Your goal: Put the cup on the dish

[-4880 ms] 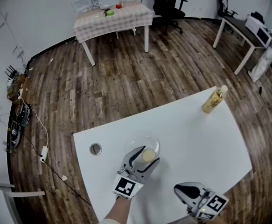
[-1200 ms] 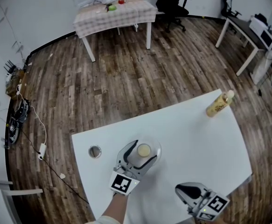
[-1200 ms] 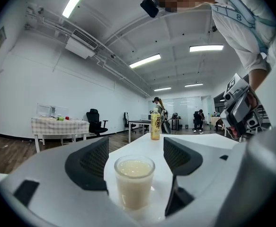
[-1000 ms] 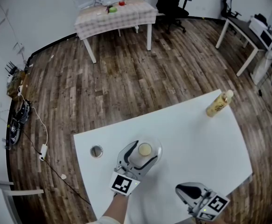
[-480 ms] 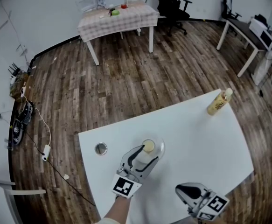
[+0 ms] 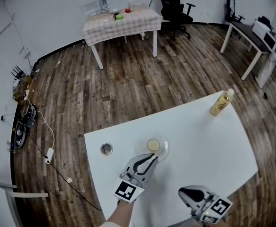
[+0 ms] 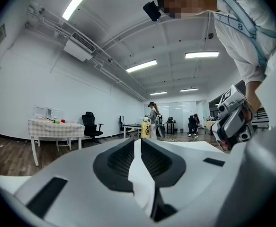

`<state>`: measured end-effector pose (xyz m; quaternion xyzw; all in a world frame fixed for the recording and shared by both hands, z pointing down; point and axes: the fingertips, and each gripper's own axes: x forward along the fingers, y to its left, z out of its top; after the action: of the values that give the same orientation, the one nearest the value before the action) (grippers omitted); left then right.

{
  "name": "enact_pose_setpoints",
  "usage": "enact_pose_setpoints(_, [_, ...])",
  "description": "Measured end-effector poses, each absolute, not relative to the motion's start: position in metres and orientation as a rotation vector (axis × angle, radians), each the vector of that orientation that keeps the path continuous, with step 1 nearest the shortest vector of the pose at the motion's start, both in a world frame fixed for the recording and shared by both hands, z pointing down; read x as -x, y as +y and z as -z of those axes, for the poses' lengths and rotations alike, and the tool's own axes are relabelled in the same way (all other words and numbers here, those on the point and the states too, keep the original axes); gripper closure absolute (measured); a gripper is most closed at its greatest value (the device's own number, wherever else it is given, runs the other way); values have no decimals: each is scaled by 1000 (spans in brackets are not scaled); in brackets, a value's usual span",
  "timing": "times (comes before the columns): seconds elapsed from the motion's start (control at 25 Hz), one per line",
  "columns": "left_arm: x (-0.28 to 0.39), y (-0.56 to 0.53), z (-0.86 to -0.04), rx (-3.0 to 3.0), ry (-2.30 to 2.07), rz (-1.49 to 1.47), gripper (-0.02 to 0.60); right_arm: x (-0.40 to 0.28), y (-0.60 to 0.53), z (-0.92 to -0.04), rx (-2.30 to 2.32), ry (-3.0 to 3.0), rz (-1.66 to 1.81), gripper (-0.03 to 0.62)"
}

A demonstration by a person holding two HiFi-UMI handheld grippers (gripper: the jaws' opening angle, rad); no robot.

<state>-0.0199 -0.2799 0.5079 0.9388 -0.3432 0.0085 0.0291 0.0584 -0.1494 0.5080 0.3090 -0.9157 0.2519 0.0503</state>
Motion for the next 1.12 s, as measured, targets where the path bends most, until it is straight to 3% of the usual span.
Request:
enact_pose_setpoints(0.32, [15,-258,-487,-2942,-1020,-16,576,-56,-137,-501,-946,-2804,-719,560])
enact_pose_setpoints(1.12, [0,-168,-441,-2984,-829,12,580,-39,-111,-458,-975,-2875,-631,559])
